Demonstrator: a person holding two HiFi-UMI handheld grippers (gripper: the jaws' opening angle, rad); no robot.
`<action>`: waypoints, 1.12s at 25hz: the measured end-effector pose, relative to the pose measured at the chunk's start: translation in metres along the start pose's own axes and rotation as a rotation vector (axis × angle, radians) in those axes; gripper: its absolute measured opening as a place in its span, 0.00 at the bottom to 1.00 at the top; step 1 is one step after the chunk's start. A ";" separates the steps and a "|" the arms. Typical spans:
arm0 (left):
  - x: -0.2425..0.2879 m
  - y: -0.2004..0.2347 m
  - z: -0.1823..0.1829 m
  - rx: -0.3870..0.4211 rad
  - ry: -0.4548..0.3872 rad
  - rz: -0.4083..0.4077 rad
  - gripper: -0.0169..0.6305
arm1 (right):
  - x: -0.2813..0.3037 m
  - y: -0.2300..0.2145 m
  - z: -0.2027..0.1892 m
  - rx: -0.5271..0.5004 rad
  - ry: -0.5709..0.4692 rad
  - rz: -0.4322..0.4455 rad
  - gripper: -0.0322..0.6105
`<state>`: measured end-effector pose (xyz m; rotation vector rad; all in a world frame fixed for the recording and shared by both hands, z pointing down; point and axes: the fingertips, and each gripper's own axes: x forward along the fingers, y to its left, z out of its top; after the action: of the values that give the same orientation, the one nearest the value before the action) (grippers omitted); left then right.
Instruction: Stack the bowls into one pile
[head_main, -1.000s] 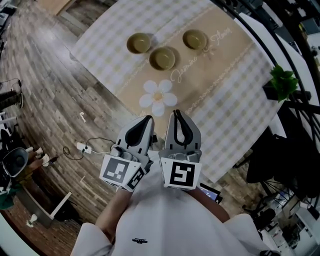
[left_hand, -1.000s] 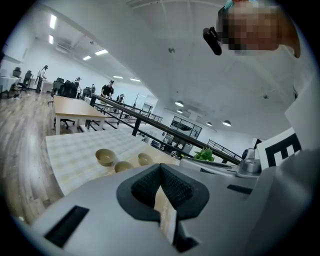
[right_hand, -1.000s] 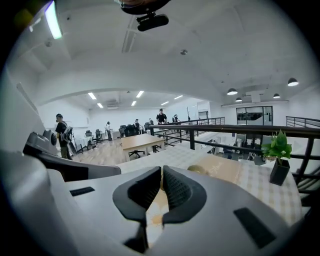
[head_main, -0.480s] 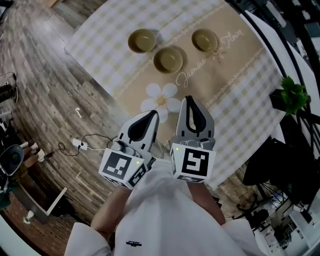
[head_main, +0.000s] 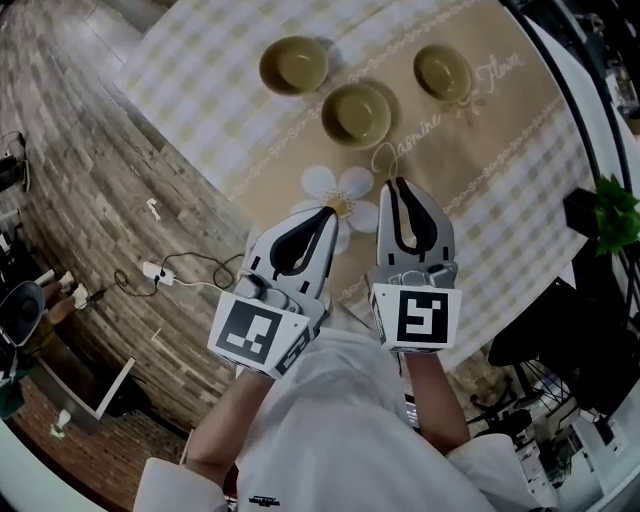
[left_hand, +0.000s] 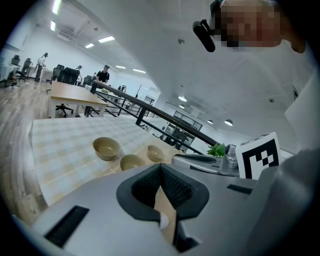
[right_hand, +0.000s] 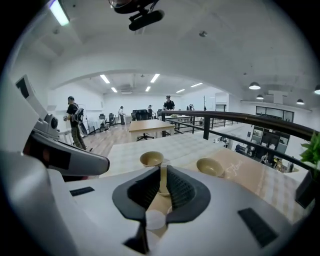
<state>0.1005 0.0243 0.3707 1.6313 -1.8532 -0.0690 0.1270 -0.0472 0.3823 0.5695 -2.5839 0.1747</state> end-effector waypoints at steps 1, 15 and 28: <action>0.004 0.003 -0.004 0.005 0.010 0.000 0.05 | 0.006 0.000 -0.004 0.001 0.004 0.006 0.11; 0.048 0.029 -0.019 -0.023 0.045 -0.004 0.05 | 0.059 -0.053 -0.032 0.045 0.055 -0.078 0.11; 0.089 0.032 -0.022 -0.032 0.048 -0.020 0.05 | 0.097 -0.092 -0.042 -0.217 0.116 -0.099 0.11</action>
<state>0.0835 -0.0405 0.4408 1.6166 -1.7909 -0.0677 0.1075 -0.1566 0.4682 0.5872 -2.4165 -0.1023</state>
